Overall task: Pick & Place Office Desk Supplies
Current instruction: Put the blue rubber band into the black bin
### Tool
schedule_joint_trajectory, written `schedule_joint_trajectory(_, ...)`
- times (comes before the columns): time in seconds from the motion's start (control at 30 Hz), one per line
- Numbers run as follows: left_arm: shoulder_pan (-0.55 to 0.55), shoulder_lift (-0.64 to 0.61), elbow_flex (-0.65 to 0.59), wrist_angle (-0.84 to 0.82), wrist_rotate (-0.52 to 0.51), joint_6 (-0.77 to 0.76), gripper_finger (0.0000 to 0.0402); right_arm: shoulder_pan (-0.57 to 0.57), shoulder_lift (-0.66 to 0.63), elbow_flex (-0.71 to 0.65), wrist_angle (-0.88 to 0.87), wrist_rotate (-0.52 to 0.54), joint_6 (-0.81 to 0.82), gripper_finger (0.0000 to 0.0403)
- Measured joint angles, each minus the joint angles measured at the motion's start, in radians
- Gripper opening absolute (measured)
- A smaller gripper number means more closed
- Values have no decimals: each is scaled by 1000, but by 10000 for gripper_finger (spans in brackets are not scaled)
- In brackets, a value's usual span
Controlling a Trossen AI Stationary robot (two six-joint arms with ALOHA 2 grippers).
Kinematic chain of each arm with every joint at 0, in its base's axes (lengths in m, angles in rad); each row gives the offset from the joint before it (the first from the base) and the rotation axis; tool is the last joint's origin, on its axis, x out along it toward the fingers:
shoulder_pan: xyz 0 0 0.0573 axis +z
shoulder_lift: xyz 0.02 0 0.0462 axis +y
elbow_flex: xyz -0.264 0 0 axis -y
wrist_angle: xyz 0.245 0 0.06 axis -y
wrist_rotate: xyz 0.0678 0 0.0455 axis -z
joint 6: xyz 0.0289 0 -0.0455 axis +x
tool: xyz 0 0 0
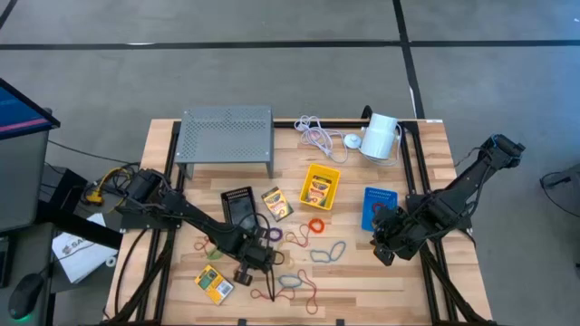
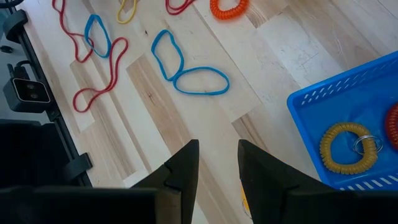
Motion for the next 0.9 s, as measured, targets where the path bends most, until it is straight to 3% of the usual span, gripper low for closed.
schedule_joint_trajectory(0.47, 0, -57, -8, -5, 1, -36, 1, 0, 0, 0, 2, 0, 0, 107)
schedule_joint_trajectory(0.73, 10, -203, -4, 8, -135, -35, 0, -22, -1, 0, 11, 28, 4, 107)
schedule_joint_trajectory(0.9, 36, -383, -84, -27, -308, -70, 0, -50, -8, 0, 12, 28, -54, 107)
